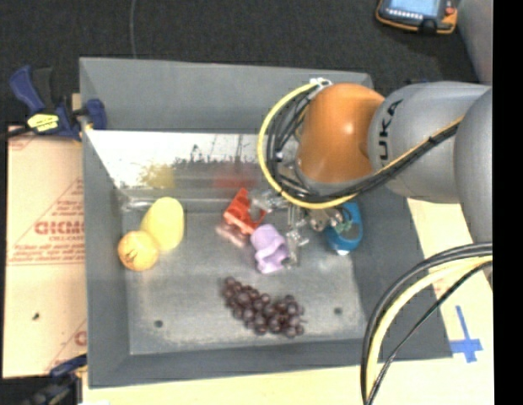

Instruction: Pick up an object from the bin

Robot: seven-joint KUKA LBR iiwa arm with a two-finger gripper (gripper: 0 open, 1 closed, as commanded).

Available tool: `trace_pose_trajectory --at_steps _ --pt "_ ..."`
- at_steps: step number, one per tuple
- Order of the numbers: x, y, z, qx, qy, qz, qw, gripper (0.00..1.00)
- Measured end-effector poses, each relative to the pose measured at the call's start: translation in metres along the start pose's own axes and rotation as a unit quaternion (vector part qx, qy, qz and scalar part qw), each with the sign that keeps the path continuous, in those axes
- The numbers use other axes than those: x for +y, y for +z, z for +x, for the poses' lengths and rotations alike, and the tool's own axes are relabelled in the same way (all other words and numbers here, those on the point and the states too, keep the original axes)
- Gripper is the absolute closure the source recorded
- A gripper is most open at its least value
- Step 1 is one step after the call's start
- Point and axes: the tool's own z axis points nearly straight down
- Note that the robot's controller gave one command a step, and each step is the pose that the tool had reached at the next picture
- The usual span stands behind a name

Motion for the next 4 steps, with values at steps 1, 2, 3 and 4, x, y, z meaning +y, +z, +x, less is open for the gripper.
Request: trace_pose_trajectory --at_steps 1,2,3,4 --pt "-0.0166 0.0233 0.0204 -0.0122 -0.062 0.010 0.9980 0.00" --pt "-0.0102 0.0273 0.0144 -0.0095 -0.134 0.007 0.9909 1.00" --pt "-0.0102 0.0273 0.0145 -0.0095 -0.134 0.007 0.9909 1.00" --pt "-0.0100 0.0177 0.0155 -0.0092 -0.134 0.007 0.9910 1.00"
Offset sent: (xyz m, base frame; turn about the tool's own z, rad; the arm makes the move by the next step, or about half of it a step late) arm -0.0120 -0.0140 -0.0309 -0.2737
